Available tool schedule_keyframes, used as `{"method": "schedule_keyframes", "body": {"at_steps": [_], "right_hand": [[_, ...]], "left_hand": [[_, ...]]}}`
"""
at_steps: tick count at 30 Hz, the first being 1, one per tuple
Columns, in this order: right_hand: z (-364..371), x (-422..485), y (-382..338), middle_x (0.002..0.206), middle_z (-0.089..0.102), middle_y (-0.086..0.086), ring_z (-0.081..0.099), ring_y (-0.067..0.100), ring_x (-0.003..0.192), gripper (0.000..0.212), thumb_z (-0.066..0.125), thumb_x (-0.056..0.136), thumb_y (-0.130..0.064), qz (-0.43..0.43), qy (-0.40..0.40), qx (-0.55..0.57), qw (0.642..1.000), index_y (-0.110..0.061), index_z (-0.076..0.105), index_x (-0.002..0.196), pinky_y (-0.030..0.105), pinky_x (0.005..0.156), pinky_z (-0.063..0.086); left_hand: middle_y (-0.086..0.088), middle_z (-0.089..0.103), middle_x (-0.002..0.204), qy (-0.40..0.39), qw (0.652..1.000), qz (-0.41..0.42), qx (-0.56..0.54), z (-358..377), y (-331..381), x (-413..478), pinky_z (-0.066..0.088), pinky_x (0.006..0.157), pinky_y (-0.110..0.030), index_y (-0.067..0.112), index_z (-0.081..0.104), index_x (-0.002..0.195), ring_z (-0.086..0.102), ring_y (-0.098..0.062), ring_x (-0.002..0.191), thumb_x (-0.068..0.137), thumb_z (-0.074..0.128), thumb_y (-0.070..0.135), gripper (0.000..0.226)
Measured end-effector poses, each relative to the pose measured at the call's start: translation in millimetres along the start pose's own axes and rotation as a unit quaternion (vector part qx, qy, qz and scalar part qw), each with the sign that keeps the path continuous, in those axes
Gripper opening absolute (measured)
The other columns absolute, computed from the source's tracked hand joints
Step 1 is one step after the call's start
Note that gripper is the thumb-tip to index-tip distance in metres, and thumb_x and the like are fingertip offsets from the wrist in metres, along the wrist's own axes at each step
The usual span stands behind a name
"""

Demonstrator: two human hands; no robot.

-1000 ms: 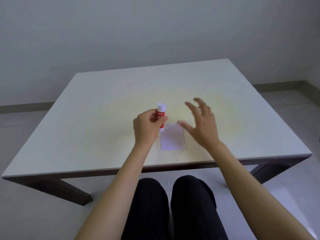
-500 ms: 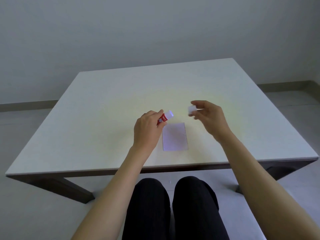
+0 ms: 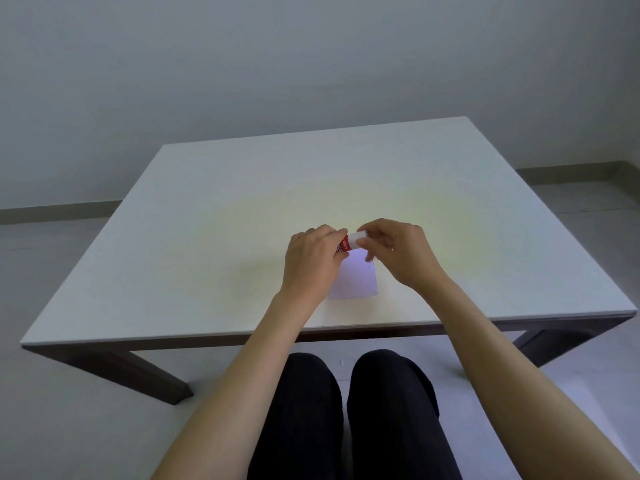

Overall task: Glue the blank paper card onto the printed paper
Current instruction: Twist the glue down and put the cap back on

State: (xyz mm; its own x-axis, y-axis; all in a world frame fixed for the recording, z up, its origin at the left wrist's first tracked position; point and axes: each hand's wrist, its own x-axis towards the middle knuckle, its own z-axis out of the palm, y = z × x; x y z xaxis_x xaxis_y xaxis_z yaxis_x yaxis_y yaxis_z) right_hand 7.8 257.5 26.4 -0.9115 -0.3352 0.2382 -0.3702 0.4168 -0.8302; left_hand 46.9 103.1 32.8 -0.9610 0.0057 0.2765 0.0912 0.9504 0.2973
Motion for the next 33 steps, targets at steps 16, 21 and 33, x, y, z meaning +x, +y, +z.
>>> {"method": "schedule_keyframes", "body": {"at_steps": [16, 21, 33], "right_hand": [[5.3, -1.4, 7.5, 0.055, 0.053, -0.011, 0.049, 0.014, 0.050, 0.041, 0.042, 0.097, -0.042, 0.076, 0.019, -0.084, 0.993, -0.017, 0.062, 0.073, 0.026, 0.051, 0.035], [0.5, -4.5, 14.9, 0.087, 0.063, -0.008, 0.062, 0.003, 0.058, 0.014, 0.059, 0.091, -0.023, 0.018, -0.057, 0.040, 0.997, -0.024, 0.057, 0.105, 0.010, 0.057, 0.043], [8.1, -10.2, 15.0, 0.055, 0.058, -0.005, 0.055, 0.019, 0.055, 0.066, 0.025, 0.093, -0.062, 0.161, 0.031, -0.086, 0.983, -0.015, 0.067, 0.073, 0.033, 0.063, 0.046]], "left_hand": [[0.005, 0.065, 0.116, 0.005, 0.999, 0.019, 0.027, 4.6, 0.6, -5.9, 0.030, 0.087, -0.029, 0.027, 0.060, 0.124, 0.058, -0.020, 0.100, 0.092, 0.056, 0.034, 0.033], [0.006, 0.066, 0.114, 0.016, 0.999, 0.014, 0.032, 5.2, 0.7, -3.0, 0.027, 0.087, -0.031, 0.028, 0.063, 0.117, 0.060, -0.019, 0.099, 0.092, 0.054, 0.036, 0.028], [-0.001, 0.074, 0.075, 0.149, 0.964, -0.109, -0.190, 0.6, -35.8, 4.9, 0.045, 0.066, -0.030, 0.016, 0.071, 0.086, 0.067, -0.023, 0.071, 0.076, 0.073, 0.026, 0.014]]}}
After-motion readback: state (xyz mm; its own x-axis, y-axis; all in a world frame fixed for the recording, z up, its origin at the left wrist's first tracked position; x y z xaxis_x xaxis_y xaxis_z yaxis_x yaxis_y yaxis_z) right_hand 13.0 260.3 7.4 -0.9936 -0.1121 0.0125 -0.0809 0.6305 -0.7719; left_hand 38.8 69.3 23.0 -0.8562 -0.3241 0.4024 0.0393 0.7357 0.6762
